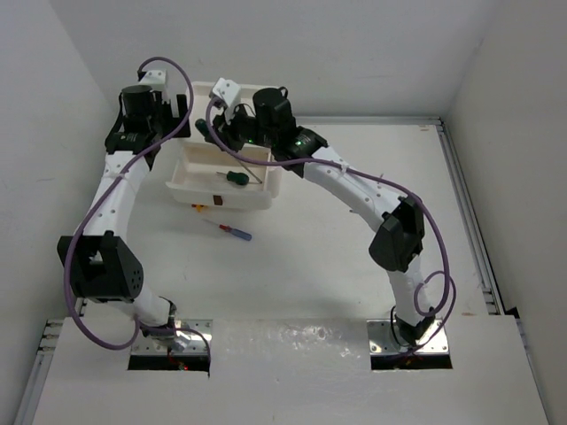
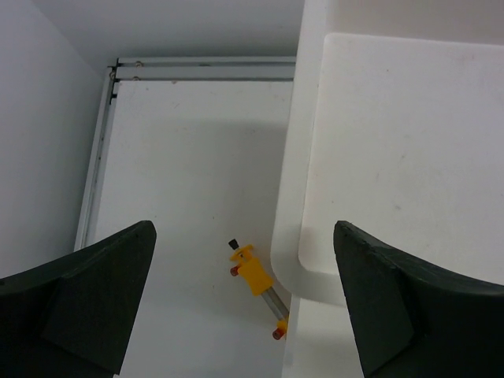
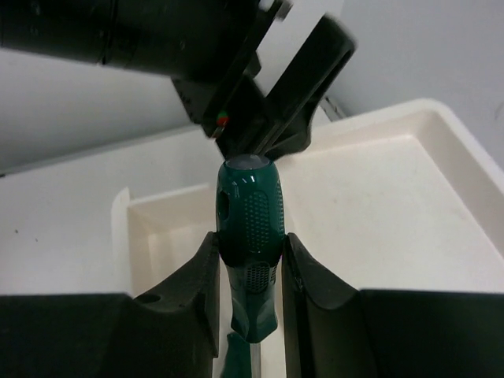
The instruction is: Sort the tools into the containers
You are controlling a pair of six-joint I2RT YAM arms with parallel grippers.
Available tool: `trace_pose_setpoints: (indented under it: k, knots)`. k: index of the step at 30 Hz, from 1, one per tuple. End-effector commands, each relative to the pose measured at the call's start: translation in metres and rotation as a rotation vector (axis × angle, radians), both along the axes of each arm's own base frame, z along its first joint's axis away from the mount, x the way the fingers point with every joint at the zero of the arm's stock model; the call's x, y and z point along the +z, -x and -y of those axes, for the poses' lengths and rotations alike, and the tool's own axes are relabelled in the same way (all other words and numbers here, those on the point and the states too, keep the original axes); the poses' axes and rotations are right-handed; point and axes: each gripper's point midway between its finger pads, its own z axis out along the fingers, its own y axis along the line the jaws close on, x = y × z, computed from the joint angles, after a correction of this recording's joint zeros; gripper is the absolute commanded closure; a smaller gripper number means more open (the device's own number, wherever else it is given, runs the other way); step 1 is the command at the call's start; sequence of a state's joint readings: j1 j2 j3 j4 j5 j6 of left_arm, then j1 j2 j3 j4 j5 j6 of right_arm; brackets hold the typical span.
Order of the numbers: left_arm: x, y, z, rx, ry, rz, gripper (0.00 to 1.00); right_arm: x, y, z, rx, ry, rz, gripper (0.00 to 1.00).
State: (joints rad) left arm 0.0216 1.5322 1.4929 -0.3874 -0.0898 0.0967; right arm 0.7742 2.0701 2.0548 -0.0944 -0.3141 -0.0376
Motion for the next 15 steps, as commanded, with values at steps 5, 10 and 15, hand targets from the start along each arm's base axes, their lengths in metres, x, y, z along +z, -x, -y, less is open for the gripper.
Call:
trace_pose_setpoints:
  k: [5,10,15]
  knots:
    - [0.016,-0.035,0.001,0.019,0.058,0.099,0.16,-0.029,0.002,-0.012,-0.021,0.144,0.041,1.0]
    - [0.009,-0.046,0.01,-0.012,0.097,0.115,0.23,-0.057,-0.001,-0.017,-0.031,0.2,0.024,1.0]
    - [0.008,-0.042,0.007,0.028,0.131,0.147,0.25,-0.077,-0.006,-0.022,-0.04,0.213,0.013,0.84]
